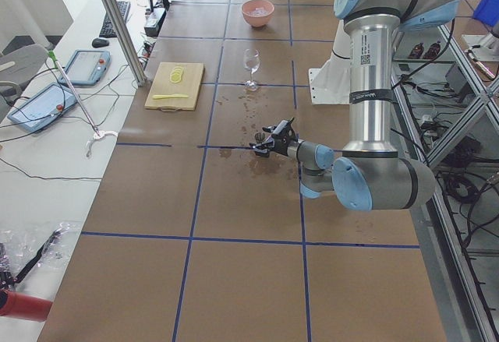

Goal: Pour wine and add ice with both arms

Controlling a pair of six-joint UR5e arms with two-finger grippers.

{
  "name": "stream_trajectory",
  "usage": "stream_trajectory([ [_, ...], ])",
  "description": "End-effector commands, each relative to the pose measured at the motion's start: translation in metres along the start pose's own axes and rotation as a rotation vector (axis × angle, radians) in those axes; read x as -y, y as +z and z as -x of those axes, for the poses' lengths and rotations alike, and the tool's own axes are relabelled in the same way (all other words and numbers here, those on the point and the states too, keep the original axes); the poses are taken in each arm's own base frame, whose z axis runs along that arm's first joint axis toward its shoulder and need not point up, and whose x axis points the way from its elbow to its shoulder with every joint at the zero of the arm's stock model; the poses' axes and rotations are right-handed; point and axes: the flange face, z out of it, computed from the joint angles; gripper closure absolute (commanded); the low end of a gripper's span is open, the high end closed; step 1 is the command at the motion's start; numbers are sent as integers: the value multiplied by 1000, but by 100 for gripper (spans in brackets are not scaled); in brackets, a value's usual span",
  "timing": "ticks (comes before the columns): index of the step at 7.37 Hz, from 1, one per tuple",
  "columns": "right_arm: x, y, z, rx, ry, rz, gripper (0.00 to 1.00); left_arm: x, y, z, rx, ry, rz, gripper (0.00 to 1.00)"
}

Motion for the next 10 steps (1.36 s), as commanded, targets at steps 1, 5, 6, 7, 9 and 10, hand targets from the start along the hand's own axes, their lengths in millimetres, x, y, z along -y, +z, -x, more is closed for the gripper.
stream_trajectory([
  [1,1,0,0,0,1,-1,0,19,0,-5,30,-26,-55,1],
  [5,0,1,-1,0,3,1,0,74,15,23,35,97,-122,1],
  [6,0,1,-1,0,3,1,0,96,24,48,20,145,-107,1],
  [7,0,1,-1,0,3,1,0,122,39,72,30,195,-75,1],
  [9,0,1,-1,0,3,1,0,180,84,122,98,279,84,1],
  [10,0,1,-1,0,3,1,0,218,105,143,123,286,169,1],
])
